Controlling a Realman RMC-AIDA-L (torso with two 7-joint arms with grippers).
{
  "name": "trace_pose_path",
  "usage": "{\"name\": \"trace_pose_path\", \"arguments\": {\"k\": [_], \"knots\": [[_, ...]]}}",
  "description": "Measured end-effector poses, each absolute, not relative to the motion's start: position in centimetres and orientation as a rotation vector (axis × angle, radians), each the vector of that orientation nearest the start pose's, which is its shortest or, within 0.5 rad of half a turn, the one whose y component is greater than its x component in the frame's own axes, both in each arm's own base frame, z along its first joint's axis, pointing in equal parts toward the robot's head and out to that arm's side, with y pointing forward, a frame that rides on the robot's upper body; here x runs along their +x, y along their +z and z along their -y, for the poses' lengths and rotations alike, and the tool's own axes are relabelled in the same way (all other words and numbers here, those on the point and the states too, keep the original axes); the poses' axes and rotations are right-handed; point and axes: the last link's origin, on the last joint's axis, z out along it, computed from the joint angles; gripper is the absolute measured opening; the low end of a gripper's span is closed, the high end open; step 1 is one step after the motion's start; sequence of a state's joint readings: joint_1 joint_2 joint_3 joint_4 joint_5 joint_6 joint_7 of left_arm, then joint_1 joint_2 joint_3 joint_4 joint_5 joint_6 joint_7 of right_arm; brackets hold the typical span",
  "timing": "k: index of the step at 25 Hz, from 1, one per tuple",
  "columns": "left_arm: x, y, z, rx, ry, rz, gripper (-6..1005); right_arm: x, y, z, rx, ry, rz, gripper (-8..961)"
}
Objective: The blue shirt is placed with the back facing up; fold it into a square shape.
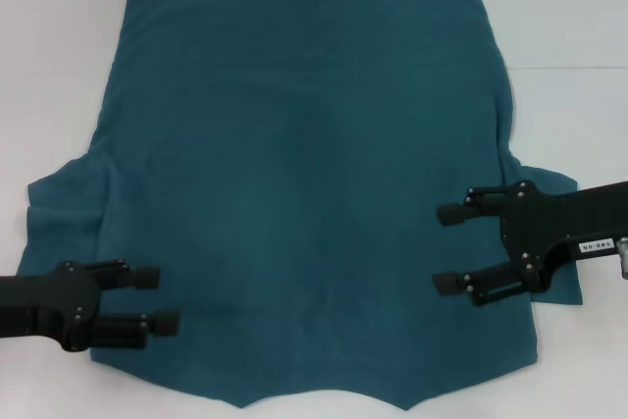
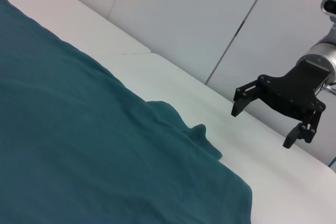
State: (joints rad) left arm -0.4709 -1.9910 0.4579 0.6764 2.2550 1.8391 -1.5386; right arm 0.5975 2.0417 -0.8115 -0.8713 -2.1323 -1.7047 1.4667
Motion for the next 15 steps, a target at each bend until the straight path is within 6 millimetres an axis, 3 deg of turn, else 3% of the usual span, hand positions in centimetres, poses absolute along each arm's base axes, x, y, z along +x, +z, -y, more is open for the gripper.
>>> {"name": "trace_pose_path", "arguments": {"k": [15], "knots": [[-30.61, 4.80, -28.37, -2.778, -0.662, 0.979, 903, 22.78, 2.34, -34.01, -2.986, 0.411, -0.339, 927]]}}
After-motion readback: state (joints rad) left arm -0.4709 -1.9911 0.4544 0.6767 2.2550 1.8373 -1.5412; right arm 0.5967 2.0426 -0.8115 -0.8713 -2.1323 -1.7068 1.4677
